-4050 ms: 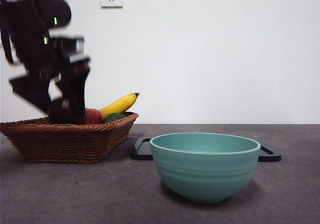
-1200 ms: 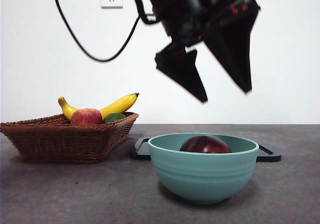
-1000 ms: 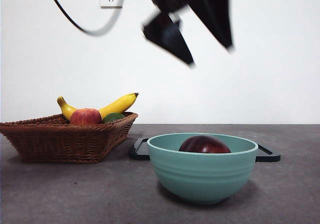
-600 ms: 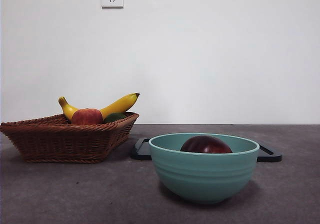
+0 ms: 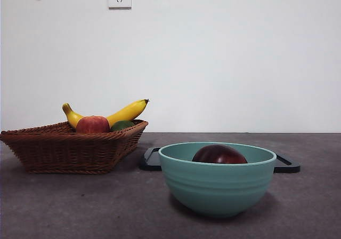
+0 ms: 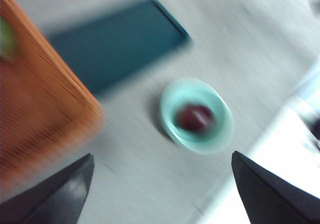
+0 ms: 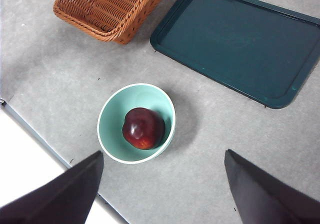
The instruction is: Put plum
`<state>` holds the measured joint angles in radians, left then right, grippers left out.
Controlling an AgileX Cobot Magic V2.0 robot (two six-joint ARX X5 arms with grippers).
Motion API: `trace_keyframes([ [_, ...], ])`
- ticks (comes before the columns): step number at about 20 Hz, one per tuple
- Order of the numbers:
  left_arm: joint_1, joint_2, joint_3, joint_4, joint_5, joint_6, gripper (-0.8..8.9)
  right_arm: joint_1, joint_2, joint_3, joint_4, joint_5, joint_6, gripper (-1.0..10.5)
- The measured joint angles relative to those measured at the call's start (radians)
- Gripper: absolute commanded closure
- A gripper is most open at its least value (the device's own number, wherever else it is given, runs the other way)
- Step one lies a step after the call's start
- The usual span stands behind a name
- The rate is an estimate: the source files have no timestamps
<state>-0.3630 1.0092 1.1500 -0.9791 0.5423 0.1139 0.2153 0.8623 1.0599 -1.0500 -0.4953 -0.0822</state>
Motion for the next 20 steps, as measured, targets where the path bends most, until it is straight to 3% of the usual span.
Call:
trace_keyframes([
  [2, 0.0, -0.041, -0.115, -0.013, 0.084, 0.0, 3.79, 0.0, 0.0, 0.0, 0.0, 0.0, 0.0, 5.6],
  [5, -0.002, -0.06, -0.209, -0.053, 0.093, 0.006, 3.8, 0.0, 0.0, 0.0, 0.0, 0.0, 0.0, 5.6],
  [15, -0.001, -0.068, -0.209, -0.049, 0.105, 0.019, 3.8, 0.027, 0.012, -0.034, -0.005, -0.001, 0.03, 5.6],
  [20, -0.001, -0.068, -0.209, -0.049, 0.108, 0.019, 3.8, 0.113, 0.107, -0.19, 0.163, 0.0, 0.102, 5.6],
])
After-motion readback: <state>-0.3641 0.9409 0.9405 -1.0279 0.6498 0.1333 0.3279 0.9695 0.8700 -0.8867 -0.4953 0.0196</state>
